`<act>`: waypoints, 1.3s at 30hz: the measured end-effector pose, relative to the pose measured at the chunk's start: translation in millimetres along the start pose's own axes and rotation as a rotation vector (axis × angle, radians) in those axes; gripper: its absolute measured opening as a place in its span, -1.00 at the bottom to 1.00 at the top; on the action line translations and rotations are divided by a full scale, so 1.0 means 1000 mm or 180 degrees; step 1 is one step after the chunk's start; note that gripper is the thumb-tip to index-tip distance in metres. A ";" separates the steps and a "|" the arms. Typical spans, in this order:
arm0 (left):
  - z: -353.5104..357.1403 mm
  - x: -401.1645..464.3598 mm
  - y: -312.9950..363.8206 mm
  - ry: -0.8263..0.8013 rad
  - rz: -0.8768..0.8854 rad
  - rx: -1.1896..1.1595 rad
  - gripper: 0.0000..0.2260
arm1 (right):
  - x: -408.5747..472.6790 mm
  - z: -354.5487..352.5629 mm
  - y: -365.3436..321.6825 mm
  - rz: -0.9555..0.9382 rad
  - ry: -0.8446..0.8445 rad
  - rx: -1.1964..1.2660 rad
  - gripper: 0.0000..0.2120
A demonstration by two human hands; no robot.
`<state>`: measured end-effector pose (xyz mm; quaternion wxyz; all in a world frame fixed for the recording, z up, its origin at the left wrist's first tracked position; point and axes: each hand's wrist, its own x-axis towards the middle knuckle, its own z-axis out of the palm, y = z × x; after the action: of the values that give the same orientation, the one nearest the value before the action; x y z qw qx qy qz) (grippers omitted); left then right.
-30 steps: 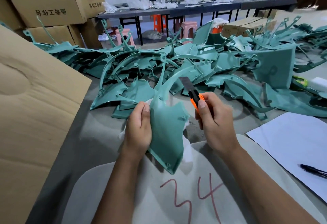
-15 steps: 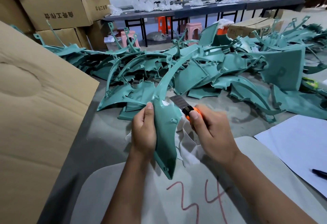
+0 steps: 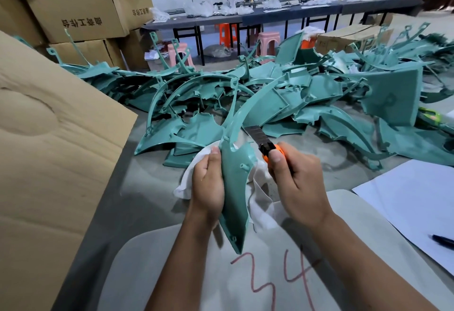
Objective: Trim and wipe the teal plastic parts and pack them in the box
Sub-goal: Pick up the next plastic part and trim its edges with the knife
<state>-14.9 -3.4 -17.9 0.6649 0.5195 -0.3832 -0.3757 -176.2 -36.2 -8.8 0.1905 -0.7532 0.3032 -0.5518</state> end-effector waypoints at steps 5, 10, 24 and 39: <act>0.005 -0.003 0.004 -0.0070 -0.0057 -0.0133 -0.51 | 0.000 0.003 -0.001 -0.0171 0.0081 -0.0229 -0.57; 0.005 -0.003 0.004 -0.0215 -0.0237 -0.0357 -0.43 | 0.000 0.007 -0.001 -0.0149 0.0218 -0.0460 -0.51; 0.010 -0.006 0.008 -0.0383 -0.0496 -0.0506 -0.55 | -0.002 0.003 -0.005 0.0578 0.0196 0.0875 -0.54; 0.012 -0.011 0.011 -0.0290 -0.0536 -0.0444 -0.50 | -0.002 0.008 -0.005 0.0347 0.0079 0.0383 -0.55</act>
<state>-29.5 3.6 -5.9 0.6474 0.4847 -0.3410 -0.4792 -168.1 -31.3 -9.9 0.2614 -0.7158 0.3124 -0.5671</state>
